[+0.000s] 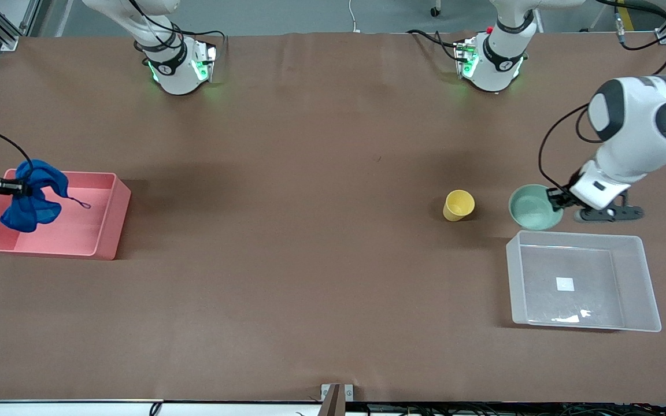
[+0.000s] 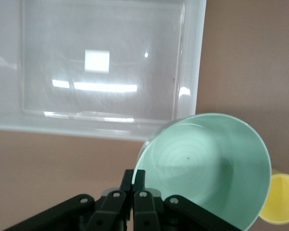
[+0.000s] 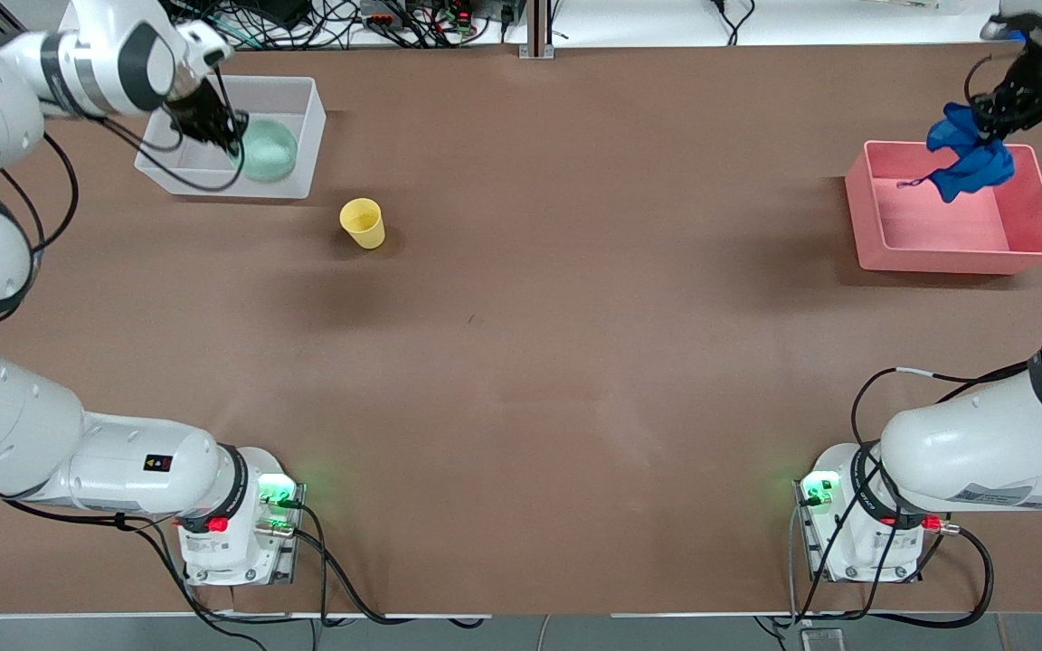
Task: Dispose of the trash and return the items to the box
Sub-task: 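Drop the cloth into the pink bin while the left gripper lowers the bowl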
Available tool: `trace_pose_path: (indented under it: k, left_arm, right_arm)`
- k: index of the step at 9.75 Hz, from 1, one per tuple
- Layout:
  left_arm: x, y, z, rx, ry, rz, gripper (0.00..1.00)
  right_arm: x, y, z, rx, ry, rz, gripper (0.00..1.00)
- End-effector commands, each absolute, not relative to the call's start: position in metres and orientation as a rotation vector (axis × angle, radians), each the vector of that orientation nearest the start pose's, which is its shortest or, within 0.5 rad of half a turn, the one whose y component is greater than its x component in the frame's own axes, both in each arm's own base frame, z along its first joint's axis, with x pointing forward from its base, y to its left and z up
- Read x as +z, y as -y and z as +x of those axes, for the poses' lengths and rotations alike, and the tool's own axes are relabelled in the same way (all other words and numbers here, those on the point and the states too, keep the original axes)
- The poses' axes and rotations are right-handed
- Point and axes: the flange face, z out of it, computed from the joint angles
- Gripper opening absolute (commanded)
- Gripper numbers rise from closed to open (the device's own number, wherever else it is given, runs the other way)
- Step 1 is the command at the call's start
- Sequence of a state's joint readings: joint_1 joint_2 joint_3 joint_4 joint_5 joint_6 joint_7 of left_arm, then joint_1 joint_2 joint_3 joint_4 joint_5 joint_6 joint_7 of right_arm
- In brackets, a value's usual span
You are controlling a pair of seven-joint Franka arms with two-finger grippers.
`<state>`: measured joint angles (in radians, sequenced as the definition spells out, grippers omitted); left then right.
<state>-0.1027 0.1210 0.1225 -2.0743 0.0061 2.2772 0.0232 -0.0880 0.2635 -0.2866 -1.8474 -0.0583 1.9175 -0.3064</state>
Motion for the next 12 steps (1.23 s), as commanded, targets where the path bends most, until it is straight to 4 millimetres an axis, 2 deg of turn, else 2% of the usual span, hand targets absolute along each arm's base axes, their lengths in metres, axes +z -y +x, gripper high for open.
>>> trace_pose_path:
  k: [1, 2, 3, 4, 5, 6, 7, 8, 10, 11, 12]
  left_arm:
    - [0.338, -0.03, 0.652, -0.108, -0.119, -3.09, 0.02]
    - [0.34, -0.043, 0.676, -0.16, -0.12, -3.092, 0.03]
    - [0.333, -0.05, 0.696, -0.173, -0.159, -3.1, 0.02]
    - [0.313, -0.068, 0.711, -0.162, -0.143, -3.107, 0.02]
    - [0.286, -0.073, 0.718, -0.132, -0.145, -3.115, 0.02]
    - [0.271, -0.089, 0.717, -0.104, -0.154, -3.108, 0.02]
    - [0.256, -0.093, 0.715, -0.082, -0.161, -3.125, 0.02]
    - [0.24, -0.093, 0.713, -0.053, -0.177, -3.133, 0.02]
    - [0.215, -0.094, 0.712, -0.035, -0.215, -3.123, 0.07]
    - [0.208, -0.094, 0.711, -0.029, -0.22, -3.12, 0.14]
    - [0.214, -0.092, 0.712, -0.04, -0.225, -3.118, 0.36]
  right_arm:
    - [0.316, 0.216, 0.537, 0.356, 0.006, -3.187, 0.02]
    - [0.292, 0.217, 0.542, 0.343, 0.02, -3.204, 0.02]
    - [0.272, 0.219, 0.543, 0.356, 0.01, -3.199, 0.03]
    - [0.262, 0.215, 0.542, 0.378, 0.014, -3.19, 0.05]
    - [0.26, 0.213, 0.543, 0.381, 0.012, -3.186, 0.14]
    - [0.254, 0.205, 0.545, 0.382, 0.007, -3.167, 0.47]
    - [0.255, 0.199, 0.55, 0.373, 0.02, -3.168, 0.99]
    - [0.264, 0.2, 0.556, 0.348, 0.022, -3.175, 1.0]
    - [0.31, 0.199, 0.569, 0.261, 0.01, -3.191, 1.0]
    - [0.35, 0.196, 0.576, 0.234, 0.011, -3.188, 1.0]
    - [0.401, 0.187, 0.584, 0.209, -0.056, -3.185, 1.0]
